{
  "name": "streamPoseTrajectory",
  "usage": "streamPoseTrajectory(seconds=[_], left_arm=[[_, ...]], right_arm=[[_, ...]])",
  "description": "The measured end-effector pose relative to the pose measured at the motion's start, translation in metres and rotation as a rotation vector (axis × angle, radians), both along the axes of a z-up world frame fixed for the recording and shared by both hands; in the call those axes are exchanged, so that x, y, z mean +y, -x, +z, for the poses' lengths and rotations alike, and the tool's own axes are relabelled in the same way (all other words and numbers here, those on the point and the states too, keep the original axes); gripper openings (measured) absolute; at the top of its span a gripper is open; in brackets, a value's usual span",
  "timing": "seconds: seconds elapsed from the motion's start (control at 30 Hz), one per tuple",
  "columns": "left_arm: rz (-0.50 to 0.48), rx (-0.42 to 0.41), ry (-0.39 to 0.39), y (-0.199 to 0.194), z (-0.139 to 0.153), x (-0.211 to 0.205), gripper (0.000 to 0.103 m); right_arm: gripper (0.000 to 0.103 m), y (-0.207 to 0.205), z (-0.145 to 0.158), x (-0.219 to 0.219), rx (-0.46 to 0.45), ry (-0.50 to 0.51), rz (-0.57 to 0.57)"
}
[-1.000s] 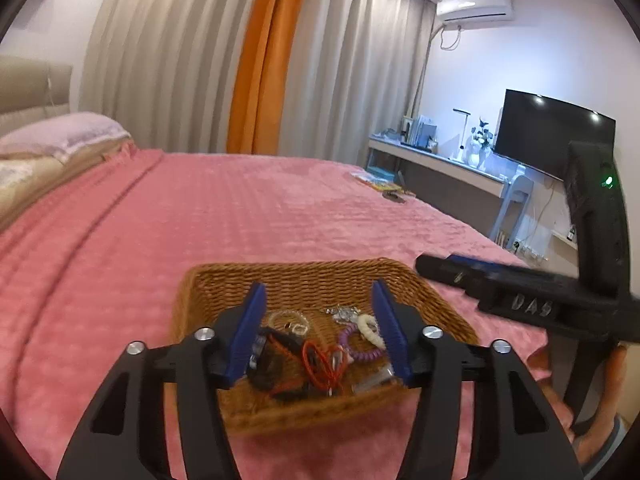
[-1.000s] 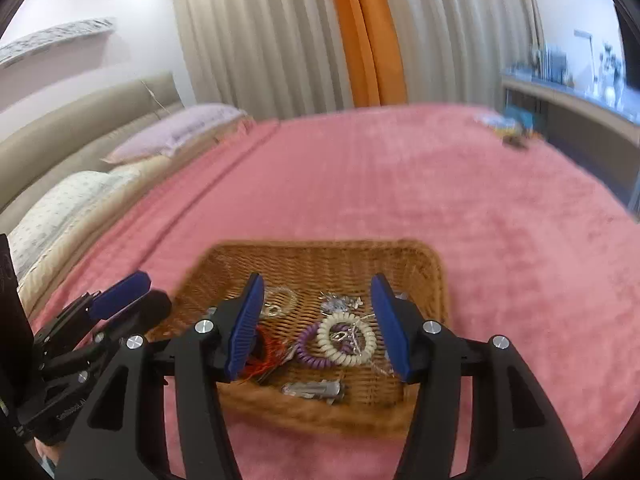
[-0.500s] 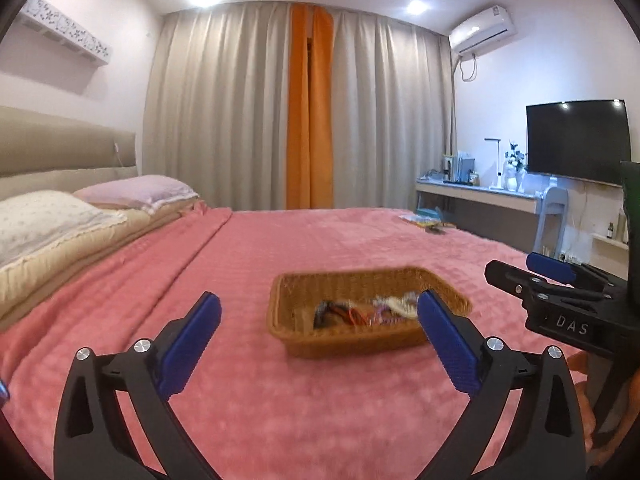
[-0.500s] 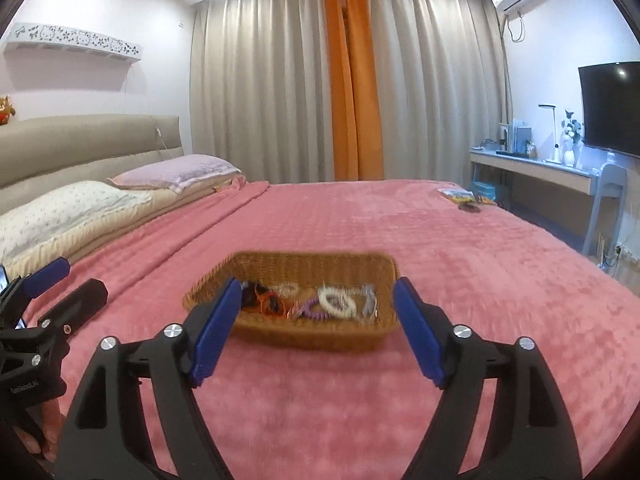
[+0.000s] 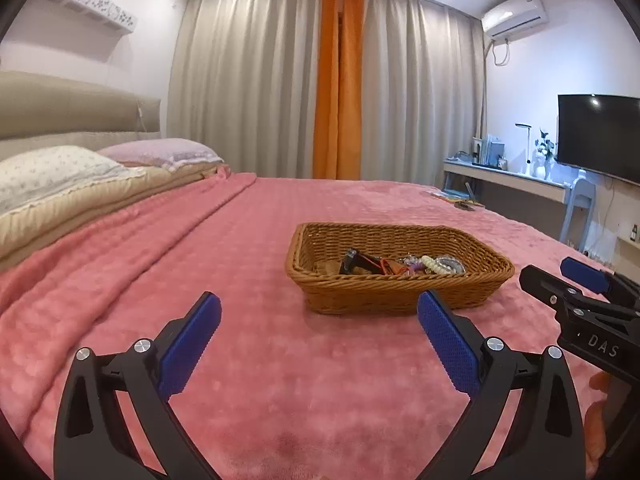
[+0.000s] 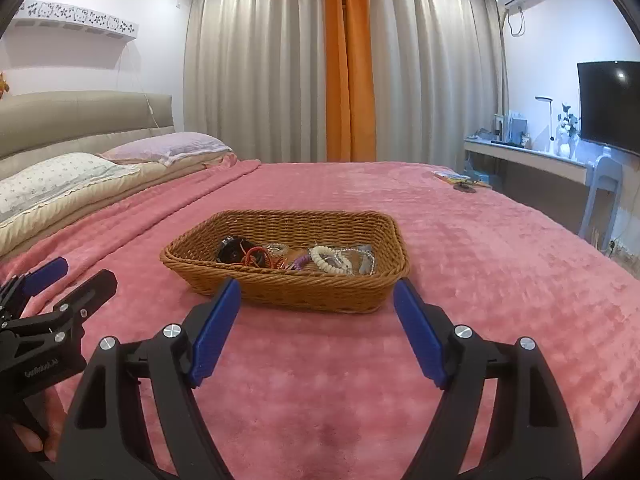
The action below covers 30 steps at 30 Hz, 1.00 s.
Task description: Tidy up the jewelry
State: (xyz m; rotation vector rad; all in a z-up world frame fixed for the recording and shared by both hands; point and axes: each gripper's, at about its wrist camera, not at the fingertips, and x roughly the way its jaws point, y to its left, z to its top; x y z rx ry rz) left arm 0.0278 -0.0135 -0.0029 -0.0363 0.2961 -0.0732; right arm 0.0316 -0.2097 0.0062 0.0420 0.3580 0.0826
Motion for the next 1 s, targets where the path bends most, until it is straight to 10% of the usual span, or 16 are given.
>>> streamPoseTrajectory(seconds=[1.0], left_arm=[[0.003,0.01,0.003,-0.0022,-0.005,-0.003,0.095]], right_arm=[[0.077,-0.0012,-0.0019,-0.0013,-0.001,-0.006,-0.024]])
